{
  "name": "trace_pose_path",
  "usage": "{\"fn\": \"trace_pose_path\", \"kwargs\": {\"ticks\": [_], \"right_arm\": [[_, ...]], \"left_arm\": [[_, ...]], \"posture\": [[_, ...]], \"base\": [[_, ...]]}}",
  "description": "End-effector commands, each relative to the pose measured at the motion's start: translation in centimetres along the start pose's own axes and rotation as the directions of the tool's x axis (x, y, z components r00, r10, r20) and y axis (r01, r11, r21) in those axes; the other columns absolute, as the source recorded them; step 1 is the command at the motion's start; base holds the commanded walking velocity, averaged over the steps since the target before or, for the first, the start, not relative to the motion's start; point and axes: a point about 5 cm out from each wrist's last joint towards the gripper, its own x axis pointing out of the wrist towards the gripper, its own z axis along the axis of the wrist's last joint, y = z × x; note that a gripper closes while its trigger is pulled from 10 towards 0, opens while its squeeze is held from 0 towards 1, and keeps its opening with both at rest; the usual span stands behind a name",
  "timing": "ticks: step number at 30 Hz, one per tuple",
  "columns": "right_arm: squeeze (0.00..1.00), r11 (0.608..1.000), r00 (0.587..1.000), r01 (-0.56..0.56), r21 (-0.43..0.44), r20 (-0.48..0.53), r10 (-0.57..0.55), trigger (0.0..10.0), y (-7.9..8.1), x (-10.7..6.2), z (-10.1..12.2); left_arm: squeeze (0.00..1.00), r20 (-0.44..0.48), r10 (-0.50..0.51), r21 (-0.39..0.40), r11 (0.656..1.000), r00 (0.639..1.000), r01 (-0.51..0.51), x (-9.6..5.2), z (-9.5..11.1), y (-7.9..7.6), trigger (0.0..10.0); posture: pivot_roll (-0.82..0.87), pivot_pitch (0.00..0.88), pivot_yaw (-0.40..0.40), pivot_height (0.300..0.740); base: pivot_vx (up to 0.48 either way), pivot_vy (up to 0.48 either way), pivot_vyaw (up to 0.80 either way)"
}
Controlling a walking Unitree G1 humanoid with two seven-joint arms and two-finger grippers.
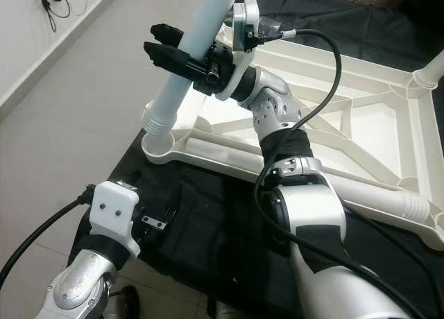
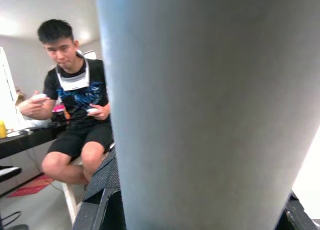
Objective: Building children table
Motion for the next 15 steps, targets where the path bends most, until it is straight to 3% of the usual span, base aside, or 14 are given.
{"fn": "trace_pose_path", "kwargs": {"ticks": [1,15], "right_arm": [[0.0,0.999,0.999,-0.032,0.01,0.006,0.032,10.0,0.3,0.2,-0.5],[0.0,0.999,1.0,-0.008,0.04,-0.002,0.008,10.0,0.7,1.2,-3.1]], "left_arm": [[0.0,-0.017,-0.008,-0.012,1.0,1.0,0.008,-0.2,-0.4,-0.3,10.0],[0.0,-0.013,-0.008,-0.009,1.0,1.0,0.008,-0.3,-0.4,-0.5,10.0]], "posture": [[0.1,0.322,-0.104,0.74],[0.1,0.318,-0.109,0.74]], "base": [[0.0,0.0,0.0],[0.0,0.0,0.0]]}}
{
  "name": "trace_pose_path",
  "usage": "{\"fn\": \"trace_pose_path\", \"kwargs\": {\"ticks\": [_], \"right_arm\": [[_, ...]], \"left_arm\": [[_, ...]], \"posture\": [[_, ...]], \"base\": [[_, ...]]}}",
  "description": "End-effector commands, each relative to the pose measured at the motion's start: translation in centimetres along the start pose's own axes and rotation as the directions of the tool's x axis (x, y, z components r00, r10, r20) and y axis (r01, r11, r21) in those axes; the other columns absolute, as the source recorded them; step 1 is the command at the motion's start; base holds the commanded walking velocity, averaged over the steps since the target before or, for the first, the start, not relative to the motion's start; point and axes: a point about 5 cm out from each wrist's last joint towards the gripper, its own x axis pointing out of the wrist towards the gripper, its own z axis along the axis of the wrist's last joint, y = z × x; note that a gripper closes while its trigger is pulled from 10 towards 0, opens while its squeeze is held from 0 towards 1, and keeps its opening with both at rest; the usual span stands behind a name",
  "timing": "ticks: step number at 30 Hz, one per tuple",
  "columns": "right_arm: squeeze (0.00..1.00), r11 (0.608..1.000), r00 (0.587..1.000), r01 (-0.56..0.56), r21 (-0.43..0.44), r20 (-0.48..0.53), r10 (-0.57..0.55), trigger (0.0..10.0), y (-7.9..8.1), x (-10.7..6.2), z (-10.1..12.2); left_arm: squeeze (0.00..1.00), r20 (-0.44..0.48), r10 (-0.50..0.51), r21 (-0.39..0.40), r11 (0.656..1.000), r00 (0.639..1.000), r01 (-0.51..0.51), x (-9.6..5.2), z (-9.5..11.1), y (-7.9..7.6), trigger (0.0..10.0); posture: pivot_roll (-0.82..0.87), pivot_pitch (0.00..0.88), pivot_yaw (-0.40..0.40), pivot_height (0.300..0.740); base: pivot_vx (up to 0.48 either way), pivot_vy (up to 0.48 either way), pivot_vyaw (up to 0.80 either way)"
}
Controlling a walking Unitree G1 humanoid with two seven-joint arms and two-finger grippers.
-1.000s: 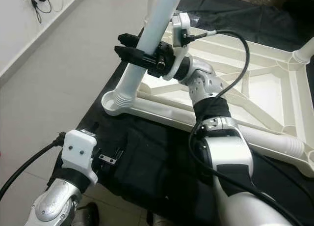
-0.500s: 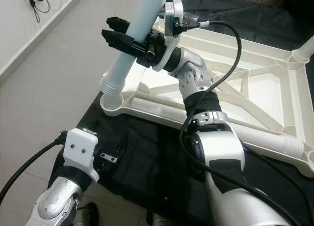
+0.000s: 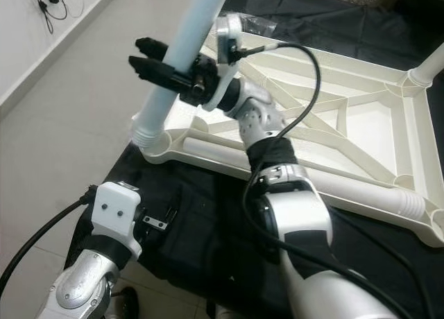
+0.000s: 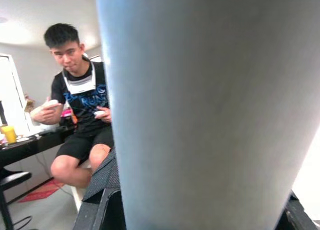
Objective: Building children table
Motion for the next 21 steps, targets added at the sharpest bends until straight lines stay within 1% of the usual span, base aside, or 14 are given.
{"fn": "trace_pose_path", "kwargs": {"ticks": [1,7,14,21], "right_arm": [[0.0,1.0,1.0,0.0,-0.002,-0.019,0.0,10.0,0.2,0.1,-0.8],[0.0,1.0,0.999,0.01,-0.007,-0.045,-0.01,10.0,0.2,0.0,-1.3],[0.0,0.999,0.991,0.013,-0.045,-0.13,-0.019,10.0,0.1,-0.7,-1.7],[0.0,0.999,0.986,0.0,-0.05,-0.168,-0.008,10.0,0.1,-1.2,-1.8]], "left_arm": [[0.0,-0.022,-0.003,-0.007,1.0,1.0,0.002,-0.3,-0.4,-0.2,10.0],[0.0,-0.024,-0.001,-0.007,1.0,1.0,0.001,-0.4,-0.5,-0.2,10.0],[0.0,-0.025,-0.001,-0.01,1.0,1.0,0.001,-0.4,-0.5,-0.4,10.0],[0.0,-0.024,0.001,-0.006,1.0,1.0,-0.001,-0.3,-0.5,-0.3,10.0]], "posture": [[0.1,0.318,-0.109,0.74],[0.1,0.321,-0.111,0.74],[0.09,0.331,-0.112,0.74],[0.09,0.329,-0.112,0.74]], "base": [[0.0,0.0,0.0],[0.0,0.0,0.0],[0.0,0.0,0.0],[0.0,0.0,0.0]]}}
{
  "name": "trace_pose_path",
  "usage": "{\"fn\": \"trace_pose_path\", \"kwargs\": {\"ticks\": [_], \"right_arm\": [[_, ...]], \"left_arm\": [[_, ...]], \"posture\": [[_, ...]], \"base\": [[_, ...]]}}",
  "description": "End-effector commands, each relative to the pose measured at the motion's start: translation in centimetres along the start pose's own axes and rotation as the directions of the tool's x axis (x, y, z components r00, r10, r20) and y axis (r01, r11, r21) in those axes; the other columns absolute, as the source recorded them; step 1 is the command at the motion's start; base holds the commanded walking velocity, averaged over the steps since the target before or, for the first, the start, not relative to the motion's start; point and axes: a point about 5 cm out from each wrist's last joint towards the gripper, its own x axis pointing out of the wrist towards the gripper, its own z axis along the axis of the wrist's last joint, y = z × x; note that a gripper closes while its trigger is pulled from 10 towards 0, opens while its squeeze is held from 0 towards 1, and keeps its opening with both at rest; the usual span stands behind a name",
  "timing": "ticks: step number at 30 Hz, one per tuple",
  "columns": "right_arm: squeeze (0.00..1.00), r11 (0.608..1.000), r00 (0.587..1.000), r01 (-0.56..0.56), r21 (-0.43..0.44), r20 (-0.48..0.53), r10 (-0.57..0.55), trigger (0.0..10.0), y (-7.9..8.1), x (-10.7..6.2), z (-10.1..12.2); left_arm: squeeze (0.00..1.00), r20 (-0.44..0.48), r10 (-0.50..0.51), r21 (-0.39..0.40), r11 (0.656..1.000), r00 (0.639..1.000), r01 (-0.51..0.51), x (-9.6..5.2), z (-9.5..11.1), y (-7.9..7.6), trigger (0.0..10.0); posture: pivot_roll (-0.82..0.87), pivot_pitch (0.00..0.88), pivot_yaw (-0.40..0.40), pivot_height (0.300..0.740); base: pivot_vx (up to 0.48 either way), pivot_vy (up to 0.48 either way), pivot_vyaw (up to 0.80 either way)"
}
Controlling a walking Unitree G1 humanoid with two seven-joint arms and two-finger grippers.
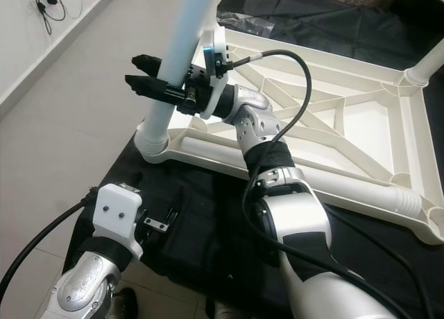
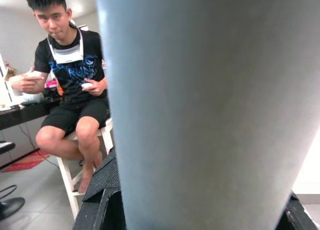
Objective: Building children table
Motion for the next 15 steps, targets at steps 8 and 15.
{"fn": "trace_pose_path", "kwargs": {"ticks": [8,15], "right_arm": [[0.0,0.998,0.987,-0.059,0.001,-0.149,0.059,10.0,0.6,-0.7,-1.9],[0.0,0.991,0.967,-0.13,-0.027,-0.222,0.121,10.0,1.1,-0.2,-2.3]], "left_arm": [[0.0,-0.014,-0.009,0.007,1.0,1.0,0.009,-0.2,-0.4,-0.3,10.0],[0.0,-0.01,-0.011,0.013,1.0,1.0,0.011,-0.2,-0.3,-0.3,10.0]], "posture": [[0.09,0.334,-0.11,0.74],[0.08,0.335,-0.111,0.74]], "base": [[0.0,0.0,0.0],[0.0,0.0,0.0]]}}
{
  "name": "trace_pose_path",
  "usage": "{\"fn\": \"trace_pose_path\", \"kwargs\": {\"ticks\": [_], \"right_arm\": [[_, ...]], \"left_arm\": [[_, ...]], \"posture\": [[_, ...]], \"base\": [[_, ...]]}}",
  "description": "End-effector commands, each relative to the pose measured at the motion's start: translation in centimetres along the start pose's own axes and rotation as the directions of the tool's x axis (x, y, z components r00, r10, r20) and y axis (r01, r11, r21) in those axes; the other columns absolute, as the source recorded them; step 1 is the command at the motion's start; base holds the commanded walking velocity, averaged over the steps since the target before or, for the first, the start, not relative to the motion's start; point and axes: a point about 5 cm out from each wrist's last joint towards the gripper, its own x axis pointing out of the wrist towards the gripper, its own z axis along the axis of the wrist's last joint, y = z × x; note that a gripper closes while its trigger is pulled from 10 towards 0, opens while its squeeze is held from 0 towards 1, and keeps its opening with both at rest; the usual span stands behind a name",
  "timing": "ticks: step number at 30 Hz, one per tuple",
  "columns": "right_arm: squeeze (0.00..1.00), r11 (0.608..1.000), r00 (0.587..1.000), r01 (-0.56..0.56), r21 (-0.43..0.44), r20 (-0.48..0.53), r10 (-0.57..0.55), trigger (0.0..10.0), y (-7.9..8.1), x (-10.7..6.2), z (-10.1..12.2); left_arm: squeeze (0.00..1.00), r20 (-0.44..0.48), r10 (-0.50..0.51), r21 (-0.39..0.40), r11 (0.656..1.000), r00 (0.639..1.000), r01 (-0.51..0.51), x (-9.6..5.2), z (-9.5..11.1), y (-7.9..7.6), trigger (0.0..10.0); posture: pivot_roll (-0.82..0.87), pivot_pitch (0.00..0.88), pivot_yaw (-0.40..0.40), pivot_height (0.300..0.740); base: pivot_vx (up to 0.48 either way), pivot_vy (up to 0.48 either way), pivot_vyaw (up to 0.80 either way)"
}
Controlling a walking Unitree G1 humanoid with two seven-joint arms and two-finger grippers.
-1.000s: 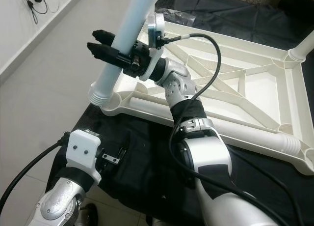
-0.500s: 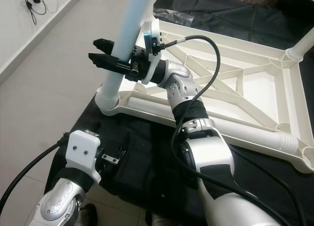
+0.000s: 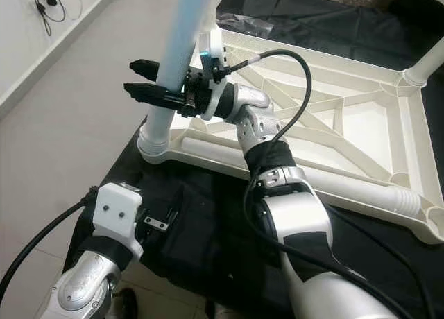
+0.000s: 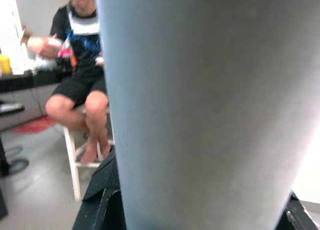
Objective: Building children table
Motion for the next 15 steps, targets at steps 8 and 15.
{"fn": "trace_pose_path", "kwargs": {"ticks": [8,15], "right_arm": [[0.0,0.997,0.983,-0.074,0.033,-0.169,0.079,10.0,1.14,0.17,-2.71],[0.0,0.978,0.953,-0.189,0.089,-0.221,0.205,10.0,1.85,0.14,-3.22]], "left_arm": [[0.0,-0.017,-0.009,0.008,1.0,1.0,0.009,-0.21,-0.39,-0.26,10.0],[0.0,-0.016,-0.007,0.013,1.0,1.0,0.007,-0.15,-0.43,-0.2,10.0]], "posture": [[0.08,0.335,-0.114,0.74],[0.08,0.338,-0.119,0.74]], "base": [[0.0,0.0,0.0],[0.0,0.0,0.0]]}}
